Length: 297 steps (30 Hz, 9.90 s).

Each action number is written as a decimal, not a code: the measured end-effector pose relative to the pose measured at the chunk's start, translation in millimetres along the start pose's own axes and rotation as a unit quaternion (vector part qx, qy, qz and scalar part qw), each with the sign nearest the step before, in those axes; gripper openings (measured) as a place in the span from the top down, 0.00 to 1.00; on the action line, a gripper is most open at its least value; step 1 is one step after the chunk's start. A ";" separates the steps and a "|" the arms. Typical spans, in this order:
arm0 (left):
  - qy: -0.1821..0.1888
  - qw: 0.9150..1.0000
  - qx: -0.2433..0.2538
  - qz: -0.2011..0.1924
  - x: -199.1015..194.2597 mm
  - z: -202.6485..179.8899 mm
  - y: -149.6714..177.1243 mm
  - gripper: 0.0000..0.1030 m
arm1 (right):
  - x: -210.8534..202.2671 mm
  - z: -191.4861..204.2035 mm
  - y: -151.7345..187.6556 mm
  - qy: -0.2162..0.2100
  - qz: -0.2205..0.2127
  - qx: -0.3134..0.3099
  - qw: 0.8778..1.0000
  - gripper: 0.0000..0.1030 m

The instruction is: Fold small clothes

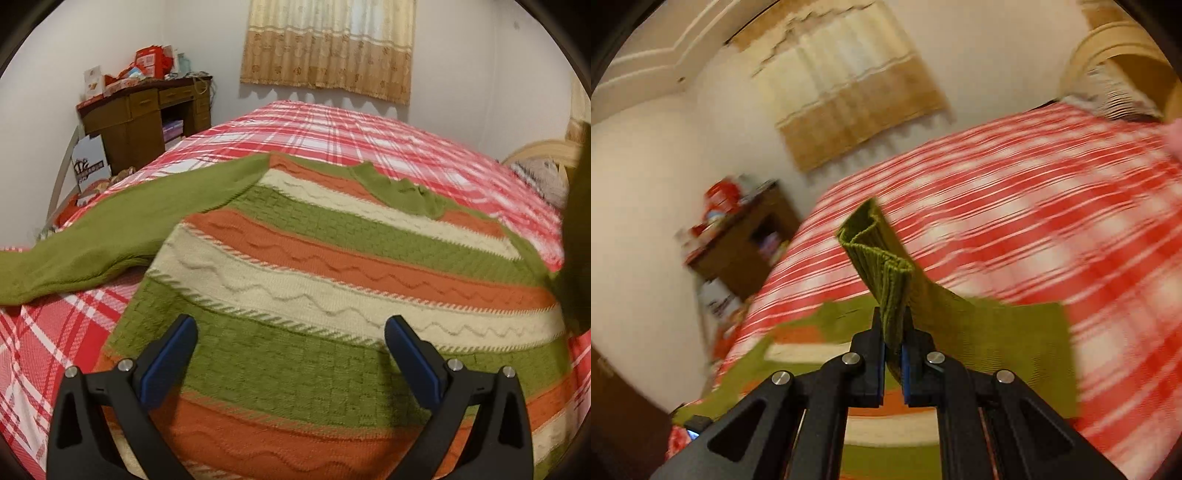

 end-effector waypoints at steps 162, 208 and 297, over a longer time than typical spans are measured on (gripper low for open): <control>-0.070 0.981 -0.161 -0.088 -61.2 112.1 35.7 0.11 | 213.1 350.8 256.9 -0.278 0.282 -0.295 0.870 0.31; -0.124 0.985 -0.105 -0.050 -32.2 100.0 23.0 0.00 | 69.6 -4.7 65.3 -0.007 0.087 -0.232 0.969 0.94; 0.110 0.982 0.090 0.127 -163.4 74.3 171.9 0.46 | -155.8 -43.2 330.6 -0.057 0.247 -0.079 0.964 0.43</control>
Point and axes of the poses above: each gripper's, at about its wrist camera, not at the fingertips, and x roughly the way its jaws point, z to its left, y to its underside, the point moved 9 cm from there along x, roughly the way its jaws point, and after that the axes turned 4 degrees about -z, right-handed, at the moved point
